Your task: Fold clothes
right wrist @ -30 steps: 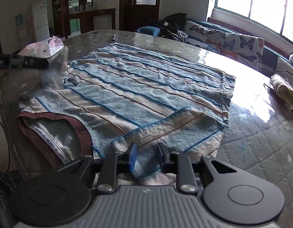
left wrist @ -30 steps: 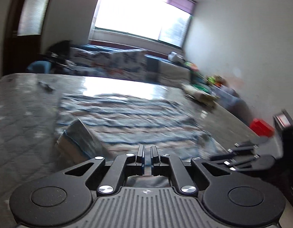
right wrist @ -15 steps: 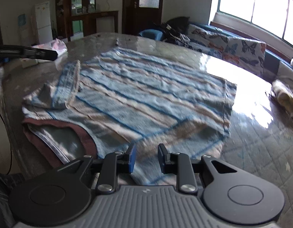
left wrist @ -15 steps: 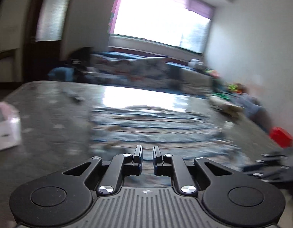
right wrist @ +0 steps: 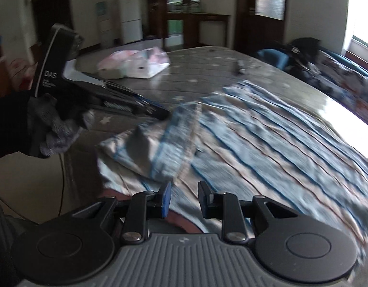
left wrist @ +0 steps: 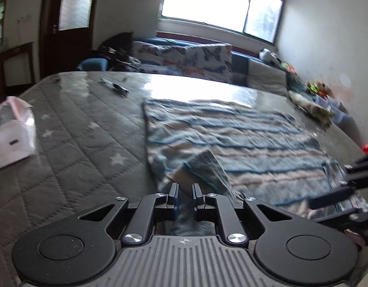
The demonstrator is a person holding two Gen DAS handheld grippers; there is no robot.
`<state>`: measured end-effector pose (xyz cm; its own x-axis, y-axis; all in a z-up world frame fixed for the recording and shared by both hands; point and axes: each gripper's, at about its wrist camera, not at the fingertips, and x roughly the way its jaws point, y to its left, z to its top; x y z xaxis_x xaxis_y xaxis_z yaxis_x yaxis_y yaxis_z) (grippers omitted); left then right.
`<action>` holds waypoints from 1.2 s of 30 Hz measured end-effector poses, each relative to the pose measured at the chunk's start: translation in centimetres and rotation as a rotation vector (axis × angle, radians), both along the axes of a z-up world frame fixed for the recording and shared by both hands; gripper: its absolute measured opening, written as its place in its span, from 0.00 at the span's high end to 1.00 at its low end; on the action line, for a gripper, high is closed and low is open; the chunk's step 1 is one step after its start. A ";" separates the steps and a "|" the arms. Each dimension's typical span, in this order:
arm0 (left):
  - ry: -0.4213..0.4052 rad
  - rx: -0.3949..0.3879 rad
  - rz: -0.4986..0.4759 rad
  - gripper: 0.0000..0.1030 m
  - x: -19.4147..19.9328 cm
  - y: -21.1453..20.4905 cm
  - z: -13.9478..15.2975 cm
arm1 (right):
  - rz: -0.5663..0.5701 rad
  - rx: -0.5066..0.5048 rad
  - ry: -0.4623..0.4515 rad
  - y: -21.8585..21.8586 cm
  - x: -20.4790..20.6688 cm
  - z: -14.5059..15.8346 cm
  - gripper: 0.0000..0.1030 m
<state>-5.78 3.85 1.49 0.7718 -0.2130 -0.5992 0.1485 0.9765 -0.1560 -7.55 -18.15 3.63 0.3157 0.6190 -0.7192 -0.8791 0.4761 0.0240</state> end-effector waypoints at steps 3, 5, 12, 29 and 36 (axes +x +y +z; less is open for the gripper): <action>-0.007 0.001 -0.015 0.88 -0.2 -0.2 0.2 | 0.033 -0.016 0.009 1.8 0.2 -0.7 0.77; -0.016 -0.008 -0.008 0.88 -0.2 0.3 0.5 | 0.043 -0.025 0.015 2.7 0.3 -1.2 0.78; -0.045 -0.002 0.043 0.80 -0.1 2.3 1.3 | 0.029 -0.034 0.033 3.0 0.6 -2.0 0.78; -0.035 0.065 0.070 0.80 2.9 3.0 1.1 | 0.085 -0.048 -0.023 2.0 -2.2 0.1 0.97; -0.042 0.075 0.036 0.80 2.3 2.3 1.4 | 0.094 -0.081 0.001 2.3 -2.7 -0.6 0.94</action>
